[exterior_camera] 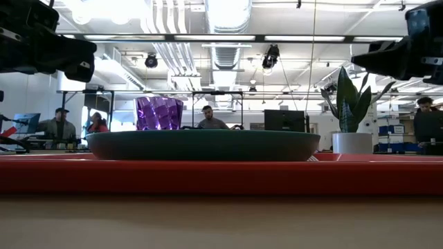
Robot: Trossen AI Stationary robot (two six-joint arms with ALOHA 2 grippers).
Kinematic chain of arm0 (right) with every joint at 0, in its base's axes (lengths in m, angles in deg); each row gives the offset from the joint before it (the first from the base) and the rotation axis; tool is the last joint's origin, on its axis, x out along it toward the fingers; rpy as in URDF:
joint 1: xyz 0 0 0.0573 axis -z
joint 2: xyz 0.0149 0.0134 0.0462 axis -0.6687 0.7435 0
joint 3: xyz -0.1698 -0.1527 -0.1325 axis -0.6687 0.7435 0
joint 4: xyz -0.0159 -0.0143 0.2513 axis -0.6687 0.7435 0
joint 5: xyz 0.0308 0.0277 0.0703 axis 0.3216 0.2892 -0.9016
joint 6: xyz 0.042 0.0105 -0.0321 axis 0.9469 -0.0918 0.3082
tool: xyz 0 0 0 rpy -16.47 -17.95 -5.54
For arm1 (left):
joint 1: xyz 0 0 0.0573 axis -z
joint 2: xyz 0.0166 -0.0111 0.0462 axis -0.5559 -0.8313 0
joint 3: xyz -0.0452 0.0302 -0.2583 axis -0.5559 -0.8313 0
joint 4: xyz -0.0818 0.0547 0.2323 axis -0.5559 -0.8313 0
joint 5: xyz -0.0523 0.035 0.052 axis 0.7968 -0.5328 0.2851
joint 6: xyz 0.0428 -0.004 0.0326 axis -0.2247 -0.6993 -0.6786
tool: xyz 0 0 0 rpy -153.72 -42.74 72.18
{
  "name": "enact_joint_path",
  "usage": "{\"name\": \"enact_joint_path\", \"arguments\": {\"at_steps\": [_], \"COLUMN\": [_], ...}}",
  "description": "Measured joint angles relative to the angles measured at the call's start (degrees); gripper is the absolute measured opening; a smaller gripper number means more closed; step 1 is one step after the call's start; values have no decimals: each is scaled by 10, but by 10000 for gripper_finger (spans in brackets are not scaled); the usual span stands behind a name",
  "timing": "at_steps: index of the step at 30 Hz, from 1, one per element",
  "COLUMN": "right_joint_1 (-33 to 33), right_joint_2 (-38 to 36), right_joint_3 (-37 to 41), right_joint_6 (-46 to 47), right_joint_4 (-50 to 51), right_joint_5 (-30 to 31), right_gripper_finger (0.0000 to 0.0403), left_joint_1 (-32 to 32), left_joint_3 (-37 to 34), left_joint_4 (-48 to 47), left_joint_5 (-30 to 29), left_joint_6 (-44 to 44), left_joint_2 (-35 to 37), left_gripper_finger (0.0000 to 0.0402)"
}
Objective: Pick and place plate/cup/fork/spoon on tray
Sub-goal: Return to Home Position
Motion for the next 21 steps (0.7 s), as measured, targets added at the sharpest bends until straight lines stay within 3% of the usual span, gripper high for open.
{"name": "enact_joint_path", "arguments": {"at_steps": [5,13,21], "right_joint_1": [23,50,54], "right_joint_2": [32,39,14], "right_joint_3": [0,0,0], "right_joint_6": [20,155,140], "right_joint_4": [2,8,0], "right_joint_5": [0,-37,-48], "right_gripper_finger": [9,9,9], "left_joint_1": [-1,-1,-1], "left_joint_3": [0,0,0], "left_joint_4": [-1,-2,3], "left_joint_5": [1,3,24], "left_joint_6": [0,18,19], "left_joint_2": [0,0,0], "left_gripper_finger": [0,0,0]}}
